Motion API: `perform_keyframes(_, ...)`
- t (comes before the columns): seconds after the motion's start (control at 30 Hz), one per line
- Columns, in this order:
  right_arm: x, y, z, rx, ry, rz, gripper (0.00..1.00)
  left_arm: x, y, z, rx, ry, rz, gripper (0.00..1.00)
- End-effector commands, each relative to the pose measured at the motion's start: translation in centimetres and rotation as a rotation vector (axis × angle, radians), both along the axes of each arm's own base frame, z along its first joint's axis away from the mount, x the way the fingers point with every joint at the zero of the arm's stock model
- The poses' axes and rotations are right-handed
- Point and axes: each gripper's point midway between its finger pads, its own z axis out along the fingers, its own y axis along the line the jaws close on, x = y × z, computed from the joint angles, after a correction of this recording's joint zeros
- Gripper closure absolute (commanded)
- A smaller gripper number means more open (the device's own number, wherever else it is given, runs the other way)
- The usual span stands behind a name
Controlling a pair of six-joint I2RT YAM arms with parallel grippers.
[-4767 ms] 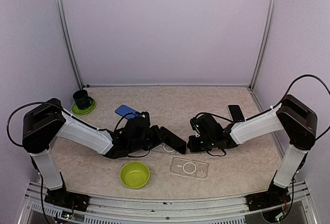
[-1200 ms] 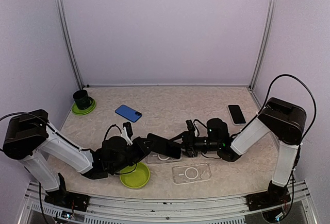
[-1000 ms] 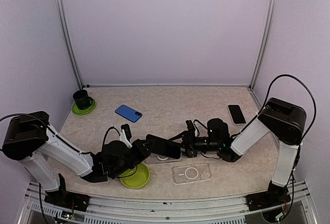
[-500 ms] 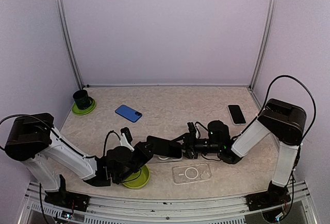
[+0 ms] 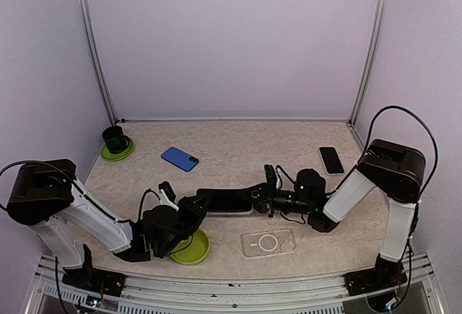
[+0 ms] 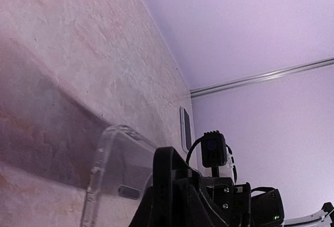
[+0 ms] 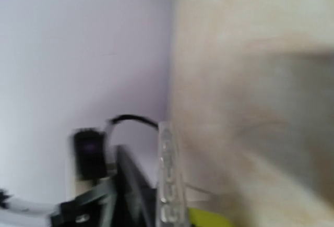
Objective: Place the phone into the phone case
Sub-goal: Install the phone case on the phone.
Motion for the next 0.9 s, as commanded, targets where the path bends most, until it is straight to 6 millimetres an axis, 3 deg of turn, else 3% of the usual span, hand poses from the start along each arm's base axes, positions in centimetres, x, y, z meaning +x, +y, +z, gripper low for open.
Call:
perform_keyframes(0.0,-5.1,2.6,4.2,0.137,-0.112,0.213,0.92,0.1,0.0,-1.4,0.092,0.007,-0.043,0.87)
perform_keyframes(0.2,-5.1,2.6,4.5,0.141,-0.123,0.207,0.97,0.1,0.7,-1.8,0.089,0.024,-0.047,0.77)
perform_keyframes(0.4,-5.1,2.2,4.6,0.135,-0.134,0.206,0.98,0.4,2.9,-1.9,0.102,0.031,-0.034,0.57)
perform_keyframes(0.53,-4.8,1.6,4.6,0.117,-0.155,0.196,1.0,0.5,4.0,-0.9,0.143,0.004,-0.044,0.51)
perform_keyframes(0.67,-4.4,1.0,4.8,0.097,-0.189,0.196,1.0,0.6,4.8,1.5,0.198,-0.057,-0.054,0.43)
perform_keyframes(0.87,-3.7,-0.2,5.7,0.054,-0.274,0.197,1.0,0.8,6.3,2.8,0.272,-0.095,-0.069,0.34)
